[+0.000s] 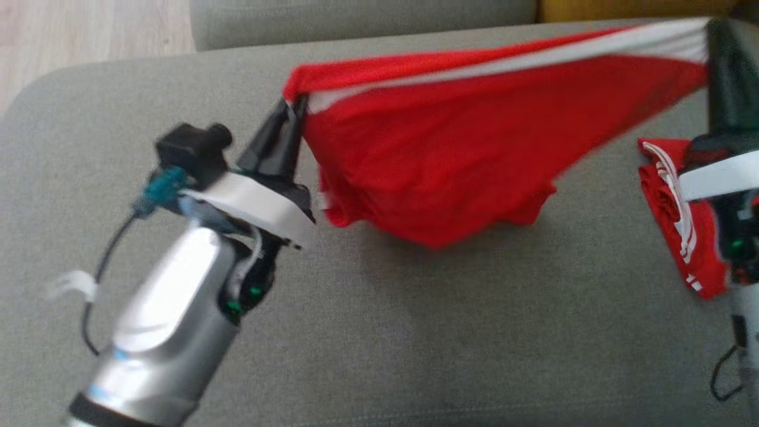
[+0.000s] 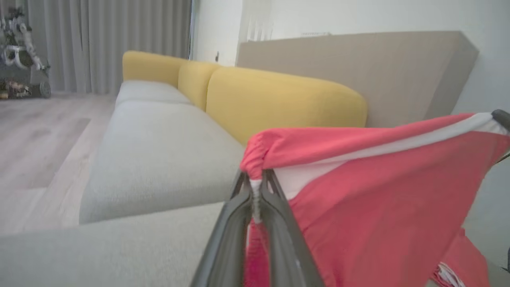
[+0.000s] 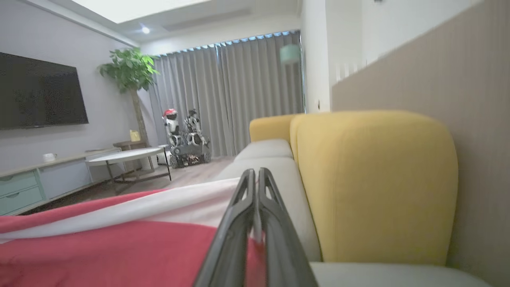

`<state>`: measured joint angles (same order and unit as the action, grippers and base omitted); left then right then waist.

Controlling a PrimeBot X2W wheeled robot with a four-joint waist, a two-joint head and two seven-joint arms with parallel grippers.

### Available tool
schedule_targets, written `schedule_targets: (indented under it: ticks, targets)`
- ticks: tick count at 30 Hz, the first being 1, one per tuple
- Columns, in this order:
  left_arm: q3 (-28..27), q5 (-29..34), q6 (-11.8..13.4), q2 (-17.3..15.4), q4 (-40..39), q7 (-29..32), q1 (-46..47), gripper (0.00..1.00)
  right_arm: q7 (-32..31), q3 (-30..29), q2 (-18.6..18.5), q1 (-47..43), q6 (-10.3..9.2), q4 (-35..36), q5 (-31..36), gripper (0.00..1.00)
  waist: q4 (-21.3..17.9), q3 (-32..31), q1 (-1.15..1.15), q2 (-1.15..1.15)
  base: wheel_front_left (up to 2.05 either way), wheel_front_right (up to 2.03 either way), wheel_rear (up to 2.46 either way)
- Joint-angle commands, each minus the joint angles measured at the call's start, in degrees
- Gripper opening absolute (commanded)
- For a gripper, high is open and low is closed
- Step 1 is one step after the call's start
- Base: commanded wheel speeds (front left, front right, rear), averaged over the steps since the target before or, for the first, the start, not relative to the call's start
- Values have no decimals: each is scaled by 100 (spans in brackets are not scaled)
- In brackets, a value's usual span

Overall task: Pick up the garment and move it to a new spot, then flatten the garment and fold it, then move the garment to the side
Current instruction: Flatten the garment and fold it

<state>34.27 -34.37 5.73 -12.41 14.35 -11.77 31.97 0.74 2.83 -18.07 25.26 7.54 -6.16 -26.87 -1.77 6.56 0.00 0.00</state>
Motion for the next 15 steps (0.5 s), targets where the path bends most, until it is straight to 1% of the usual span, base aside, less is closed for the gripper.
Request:
schedule_targets:
  ticks: [1, 4, 5, 9, 12, 15]
  targets:
    - [-355, 95, 116, -368, -464, 73, 275, 0, -147, -126, -20, 69, -5, 535, 131, 0, 18, -101, 0, 0, 0, 0, 0]
    - [-453, 169, 217, -629, -1101, 322, 424, 0, -420, -278, 93, 132, -5, 1310, 371, 0, 41, -211, 0, 0, 0, 0, 0]
    - [-453, 169, 217, -629, -1101, 322, 424, 0, -420, -278, 93, 132, -5, 1310, 371, 0, 41, -211, 0, 0, 0, 0, 0]
    - [-537, 297, 363, -889, -1742, 701, 681, 0, -771, -331, 194, 318, -5, 2063, 556, 0, 65, -355, 0, 0, 0, 0, 0]
    - [-600, 332, 456, -974, -2088, 872, 815, 0, -1009, -361, 234, 407, -5, 2384, 627, 0, 79, -429, 0, 0, 0, 0, 0]
    - [-659, 326, 543, -1014, -2315, 942, 820, 0, -1168, -394, 290, 413, -5, 2543, 654, 0, 79, -475, 0, 0, 0, 0, 0]
